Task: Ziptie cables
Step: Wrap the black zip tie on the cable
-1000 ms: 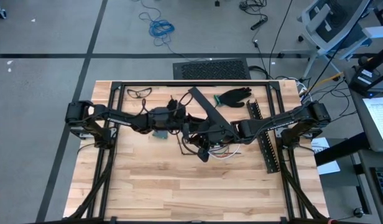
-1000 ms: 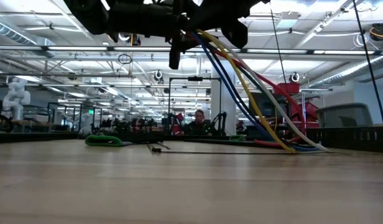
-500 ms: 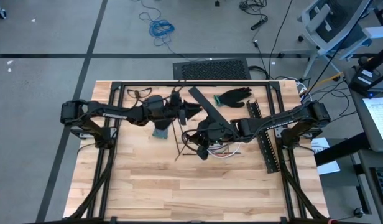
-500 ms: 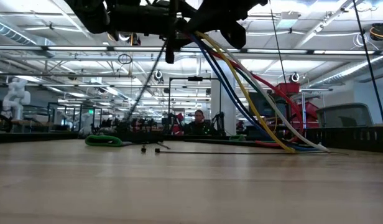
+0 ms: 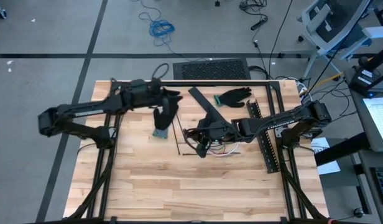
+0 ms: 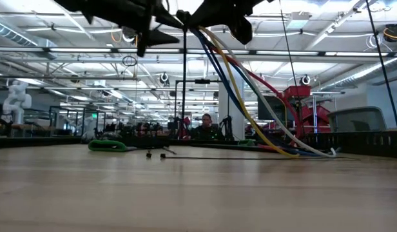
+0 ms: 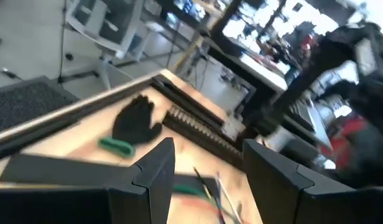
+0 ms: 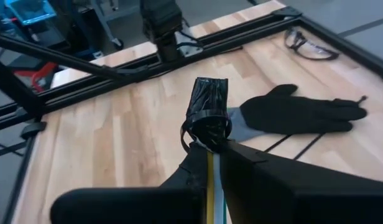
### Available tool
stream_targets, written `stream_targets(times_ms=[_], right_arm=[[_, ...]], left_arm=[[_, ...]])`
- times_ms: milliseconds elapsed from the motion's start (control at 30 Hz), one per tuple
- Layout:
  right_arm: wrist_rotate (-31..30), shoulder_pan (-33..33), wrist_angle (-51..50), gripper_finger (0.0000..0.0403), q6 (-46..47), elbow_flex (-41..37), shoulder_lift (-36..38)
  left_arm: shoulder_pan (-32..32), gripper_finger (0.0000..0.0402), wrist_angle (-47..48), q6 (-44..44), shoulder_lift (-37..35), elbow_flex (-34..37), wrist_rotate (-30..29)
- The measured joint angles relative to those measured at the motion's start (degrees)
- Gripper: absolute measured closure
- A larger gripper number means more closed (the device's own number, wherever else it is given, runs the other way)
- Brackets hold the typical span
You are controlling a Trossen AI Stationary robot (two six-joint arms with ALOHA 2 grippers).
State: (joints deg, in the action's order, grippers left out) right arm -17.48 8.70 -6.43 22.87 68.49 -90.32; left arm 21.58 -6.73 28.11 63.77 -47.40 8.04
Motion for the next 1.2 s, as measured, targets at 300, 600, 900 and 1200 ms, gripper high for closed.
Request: stream_targets(times_ms=[300, 600, 900, 1200], right_arm=[[0.2, -2.0, -0.1, 0.0391, -1.3, 0.0, 0.0], [2.8, -1.9, 1.9, 0.0391, -2.5, 0.0, 0.0], [2.9, -1.9, 2.0, 0.0391, -2.6, 0.0, 0.0], [3.6, -2.0, 1.5, 0.0391, -2.5, 0.0, 0.0]], left_arm=[[-4.3, 0.0218, 10.5, 9.1, -3.6, 1.2, 24.4], [-4.9, 0.0218, 7.8, 11.4, -2.6, 1.1, 25.5], [-5.3, 0.0218, 6.8, 12.1, 2.1, 1.1, 25.8], [-5.2, 0.0218, 0.1, 16.5, 5.9, 1.1, 26.4]])
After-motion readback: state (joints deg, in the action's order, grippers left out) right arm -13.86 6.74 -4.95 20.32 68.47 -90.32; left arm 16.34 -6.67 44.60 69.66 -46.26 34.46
